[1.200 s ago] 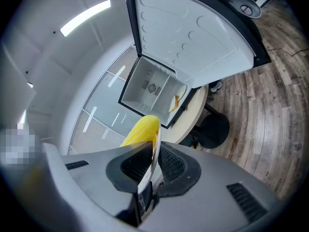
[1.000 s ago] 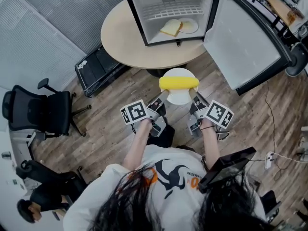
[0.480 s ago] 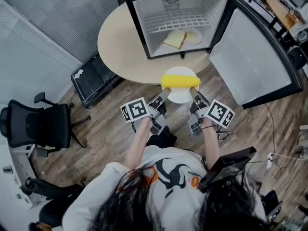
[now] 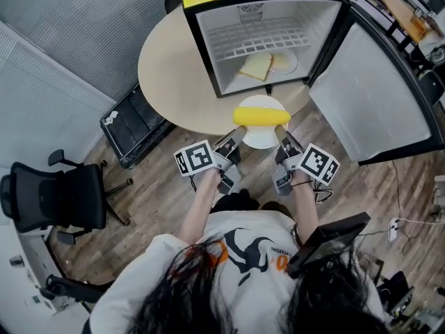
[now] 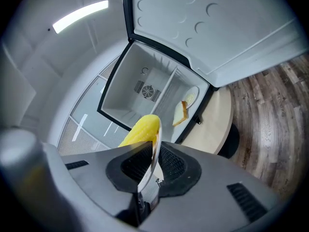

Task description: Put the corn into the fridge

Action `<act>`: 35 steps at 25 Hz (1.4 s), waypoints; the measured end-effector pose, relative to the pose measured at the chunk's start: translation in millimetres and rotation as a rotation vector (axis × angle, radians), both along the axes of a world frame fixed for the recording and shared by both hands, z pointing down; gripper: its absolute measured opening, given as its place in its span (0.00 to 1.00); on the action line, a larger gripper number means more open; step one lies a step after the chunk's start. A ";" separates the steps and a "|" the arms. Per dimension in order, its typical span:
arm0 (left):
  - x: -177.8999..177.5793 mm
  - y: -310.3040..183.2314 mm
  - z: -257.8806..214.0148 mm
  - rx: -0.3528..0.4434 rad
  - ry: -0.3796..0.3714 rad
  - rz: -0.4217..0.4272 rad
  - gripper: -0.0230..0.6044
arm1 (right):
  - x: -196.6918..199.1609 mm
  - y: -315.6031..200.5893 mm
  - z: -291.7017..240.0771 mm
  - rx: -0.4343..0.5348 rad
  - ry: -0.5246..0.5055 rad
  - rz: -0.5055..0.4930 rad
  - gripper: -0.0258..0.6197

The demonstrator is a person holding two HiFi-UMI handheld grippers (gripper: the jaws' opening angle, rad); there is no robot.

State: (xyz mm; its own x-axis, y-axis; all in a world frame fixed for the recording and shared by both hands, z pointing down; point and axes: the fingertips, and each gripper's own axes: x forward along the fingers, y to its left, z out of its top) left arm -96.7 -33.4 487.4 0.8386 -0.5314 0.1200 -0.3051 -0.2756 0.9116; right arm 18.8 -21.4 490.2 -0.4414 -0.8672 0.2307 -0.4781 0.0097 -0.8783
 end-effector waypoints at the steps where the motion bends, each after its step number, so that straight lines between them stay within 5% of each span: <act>1: -0.3 -2.4 1.0 -0.004 0.002 0.003 0.08 | -0.3 -2.2 0.8 -0.003 0.002 0.005 0.11; 18: 20.6 -30.9 8.7 -0.028 0.007 0.033 0.08 | 19.7 -25.3 7.0 -0.031 0.019 0.039 0.11; 35: 66.4 -132.0 -9.8 0.016 -0.002 -0.025 0.08 | 67.1 -134.8 -9.0 0.012 0.007 -0.022 0.11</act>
